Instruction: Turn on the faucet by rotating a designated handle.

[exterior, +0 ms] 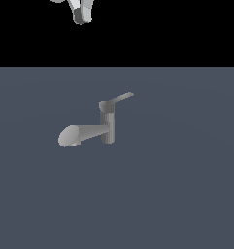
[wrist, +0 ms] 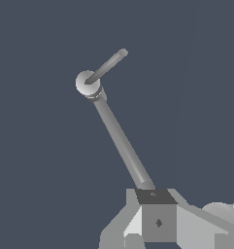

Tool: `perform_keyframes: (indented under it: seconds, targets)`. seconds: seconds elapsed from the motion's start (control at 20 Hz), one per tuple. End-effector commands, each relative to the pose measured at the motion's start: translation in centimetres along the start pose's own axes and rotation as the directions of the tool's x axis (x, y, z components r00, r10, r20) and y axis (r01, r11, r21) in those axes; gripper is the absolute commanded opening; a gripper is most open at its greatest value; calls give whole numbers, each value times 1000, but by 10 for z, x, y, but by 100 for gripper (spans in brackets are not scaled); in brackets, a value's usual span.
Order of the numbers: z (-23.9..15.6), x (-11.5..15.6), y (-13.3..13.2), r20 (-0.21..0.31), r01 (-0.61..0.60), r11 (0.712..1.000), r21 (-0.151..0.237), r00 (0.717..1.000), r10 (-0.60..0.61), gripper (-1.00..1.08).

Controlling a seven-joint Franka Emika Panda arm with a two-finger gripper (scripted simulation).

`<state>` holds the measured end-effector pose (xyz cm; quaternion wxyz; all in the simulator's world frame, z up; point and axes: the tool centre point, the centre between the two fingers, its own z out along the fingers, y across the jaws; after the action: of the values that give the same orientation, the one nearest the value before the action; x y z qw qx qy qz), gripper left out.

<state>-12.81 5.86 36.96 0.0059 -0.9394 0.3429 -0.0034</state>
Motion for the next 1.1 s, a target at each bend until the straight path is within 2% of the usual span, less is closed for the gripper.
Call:
perform_keyframes:
  seconds: [0.0, 0.25, 0.55, 0.8, 1.05]
  targets:
    - [12, 10, -9, 0, -63, 998, 1, 998, 63, -100]
    - [35, 32, -24, 1, -183, 983, 0, 983, 183, -100]
    - [62, 61, -37, 0, -324, 946, -1, 946, 324, -100]
    - [84, 87, -45, -1, -437, 899, -2, 899, 437, -100]
    - [108, 115, -50, -3, -548, 837, -4, 837, 548, -100]
